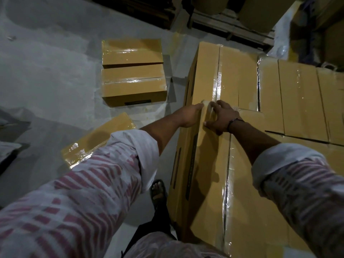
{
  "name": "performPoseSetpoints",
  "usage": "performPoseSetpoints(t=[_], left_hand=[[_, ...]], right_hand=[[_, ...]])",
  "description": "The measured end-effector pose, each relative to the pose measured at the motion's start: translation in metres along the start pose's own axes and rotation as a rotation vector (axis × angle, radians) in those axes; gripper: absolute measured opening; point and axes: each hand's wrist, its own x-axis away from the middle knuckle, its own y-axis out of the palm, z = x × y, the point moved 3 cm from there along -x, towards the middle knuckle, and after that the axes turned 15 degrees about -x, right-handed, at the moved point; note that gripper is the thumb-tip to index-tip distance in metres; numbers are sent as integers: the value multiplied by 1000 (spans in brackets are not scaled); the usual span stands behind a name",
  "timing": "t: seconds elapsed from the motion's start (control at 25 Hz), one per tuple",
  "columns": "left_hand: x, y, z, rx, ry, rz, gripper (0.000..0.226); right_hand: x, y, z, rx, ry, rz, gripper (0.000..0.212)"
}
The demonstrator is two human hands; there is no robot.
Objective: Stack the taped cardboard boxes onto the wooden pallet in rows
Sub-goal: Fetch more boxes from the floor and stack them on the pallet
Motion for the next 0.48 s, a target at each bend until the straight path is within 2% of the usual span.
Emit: performPoseSetpoints(t=[0.2, 0.36, 0.48], left_hand=[[7, 3, 1, 39, -16, 13, 65], [31, 12, -15, 152, -132, 177, 56], [54, 34, -27, 208, -212, 187, 55]], right_hand=[[12, 7, -3, 20, -27, 35, 92], [40, 24, 0, -145, -50, 164, 83], [68, 48, 3, -224, -53, 223, 74]])
